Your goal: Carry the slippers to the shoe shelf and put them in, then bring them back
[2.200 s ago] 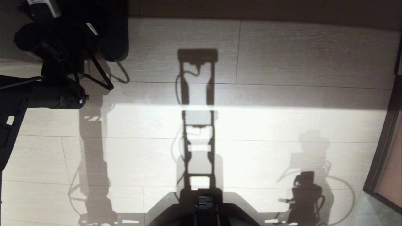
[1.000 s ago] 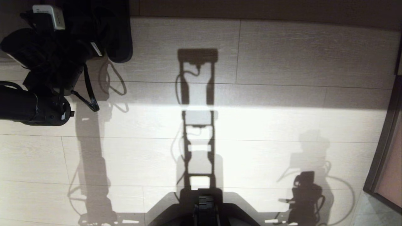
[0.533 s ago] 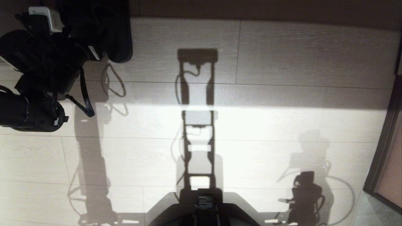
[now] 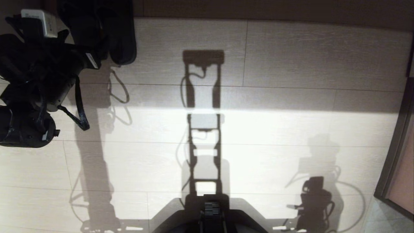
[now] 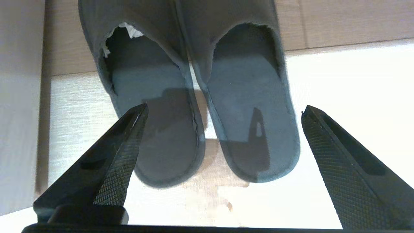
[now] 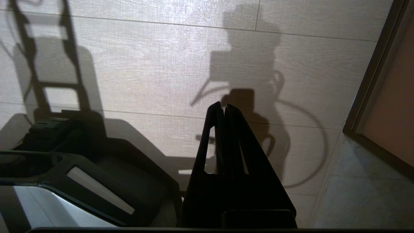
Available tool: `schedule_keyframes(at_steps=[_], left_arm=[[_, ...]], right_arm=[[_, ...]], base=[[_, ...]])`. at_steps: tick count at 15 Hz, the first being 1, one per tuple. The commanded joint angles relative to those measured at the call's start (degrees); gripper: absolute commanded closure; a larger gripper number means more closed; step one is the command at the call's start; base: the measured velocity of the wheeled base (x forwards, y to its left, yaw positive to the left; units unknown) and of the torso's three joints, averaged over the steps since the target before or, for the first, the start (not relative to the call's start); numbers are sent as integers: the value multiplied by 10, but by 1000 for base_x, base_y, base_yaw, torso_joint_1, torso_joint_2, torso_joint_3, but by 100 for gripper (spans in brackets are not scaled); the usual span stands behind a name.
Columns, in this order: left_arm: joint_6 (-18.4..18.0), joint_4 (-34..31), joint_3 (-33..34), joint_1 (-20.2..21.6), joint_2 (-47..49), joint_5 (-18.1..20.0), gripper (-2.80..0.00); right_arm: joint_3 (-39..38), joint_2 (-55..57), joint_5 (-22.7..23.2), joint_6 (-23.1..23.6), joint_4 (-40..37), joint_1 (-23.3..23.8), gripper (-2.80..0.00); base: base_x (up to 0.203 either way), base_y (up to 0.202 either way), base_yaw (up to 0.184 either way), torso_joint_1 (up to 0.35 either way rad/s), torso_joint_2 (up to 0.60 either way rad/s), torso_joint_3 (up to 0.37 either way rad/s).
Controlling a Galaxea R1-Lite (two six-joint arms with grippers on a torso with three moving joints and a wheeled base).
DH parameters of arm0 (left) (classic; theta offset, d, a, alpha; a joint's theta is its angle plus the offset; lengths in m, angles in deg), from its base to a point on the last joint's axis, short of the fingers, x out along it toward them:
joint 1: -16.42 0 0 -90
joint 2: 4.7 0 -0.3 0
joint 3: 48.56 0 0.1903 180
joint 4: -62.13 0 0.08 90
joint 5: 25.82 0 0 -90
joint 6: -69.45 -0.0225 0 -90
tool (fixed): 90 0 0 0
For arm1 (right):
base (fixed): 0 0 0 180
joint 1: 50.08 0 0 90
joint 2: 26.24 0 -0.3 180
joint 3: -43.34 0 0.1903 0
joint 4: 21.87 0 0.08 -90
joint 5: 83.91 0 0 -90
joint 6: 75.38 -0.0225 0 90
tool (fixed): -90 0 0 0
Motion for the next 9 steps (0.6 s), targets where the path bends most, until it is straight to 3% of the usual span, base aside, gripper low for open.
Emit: schedule_keyframes(at_steps=[1,6,9], left_arm=[[2,6,33,1,-41,-3,-280],[-9,1,99,5,-95,-3,-280],[-9,-16,171,12,-145,-2,-280]], right_arm=[[0,-1,0,0,0,0,0],[0,-1,0,0,0,-1,0],[0,-1,0,0,0,0,0]], base=[[0,0,0,0,0,0],[0,0,0,0,0,0],[0,0,0,0,0,0]])
